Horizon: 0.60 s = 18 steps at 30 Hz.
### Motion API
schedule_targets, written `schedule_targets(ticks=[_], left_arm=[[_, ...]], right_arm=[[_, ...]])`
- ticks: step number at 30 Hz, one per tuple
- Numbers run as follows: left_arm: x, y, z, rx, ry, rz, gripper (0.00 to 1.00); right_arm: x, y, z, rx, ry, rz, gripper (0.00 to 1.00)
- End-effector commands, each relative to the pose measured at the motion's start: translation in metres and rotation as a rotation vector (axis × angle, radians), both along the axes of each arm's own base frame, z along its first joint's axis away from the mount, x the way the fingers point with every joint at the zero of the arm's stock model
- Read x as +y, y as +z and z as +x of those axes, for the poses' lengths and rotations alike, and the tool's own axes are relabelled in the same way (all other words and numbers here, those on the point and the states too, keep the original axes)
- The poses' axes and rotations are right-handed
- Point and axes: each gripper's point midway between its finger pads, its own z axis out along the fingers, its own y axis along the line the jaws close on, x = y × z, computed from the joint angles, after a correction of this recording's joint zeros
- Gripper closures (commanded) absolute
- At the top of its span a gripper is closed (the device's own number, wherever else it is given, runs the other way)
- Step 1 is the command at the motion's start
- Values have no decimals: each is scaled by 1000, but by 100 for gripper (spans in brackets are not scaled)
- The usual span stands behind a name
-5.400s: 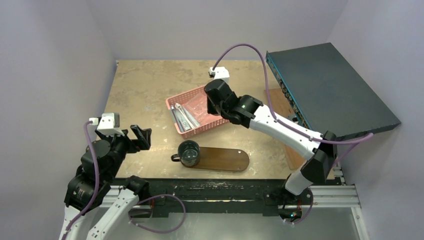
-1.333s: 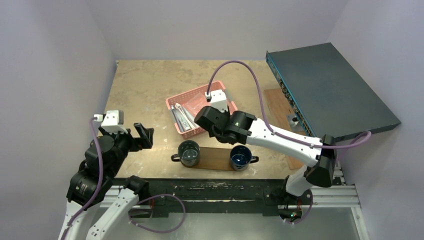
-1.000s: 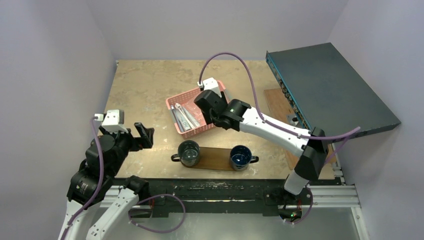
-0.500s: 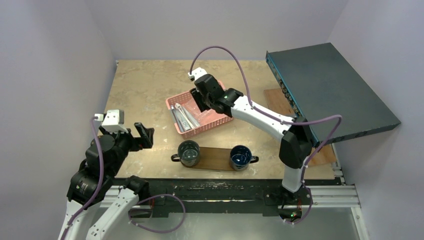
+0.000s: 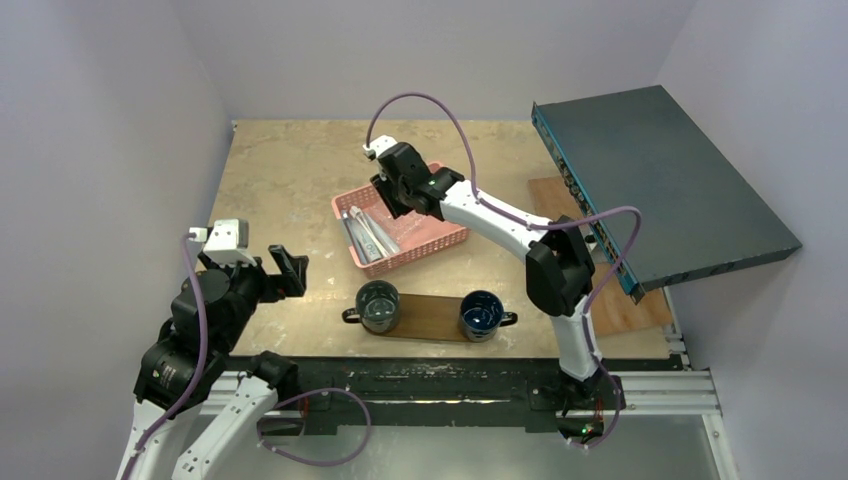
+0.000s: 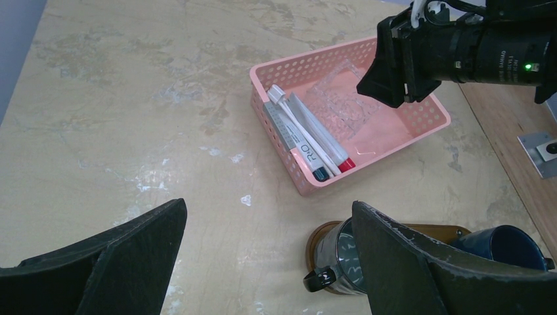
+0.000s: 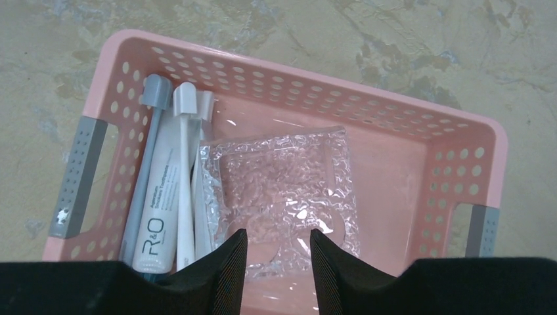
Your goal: Prepare toiletry sets of a toothbrush and toothpaste on the tray
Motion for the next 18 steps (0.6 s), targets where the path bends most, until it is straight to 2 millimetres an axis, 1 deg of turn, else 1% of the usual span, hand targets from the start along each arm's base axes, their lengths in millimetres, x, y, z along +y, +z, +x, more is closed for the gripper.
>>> schedule_targets(ticks=[1,4,8,13,18], left_arm=[[-1,4,6,-14,3,2,4],[-1,3,6,-10,2,5,4],[-1,3,6,-9,2,6,4],[-2,3,7,-7,0,6,4],[-2,2,7,-5,2,7,4]], right_arm=[[4,5,10,-11,3,5,58],[3,-7,13,12,0,-14,59],[3,-18,13,35,2,-18,59],[3,-29,15,56,5,-27,59],[3,-35,16,69,9,-28,60]])
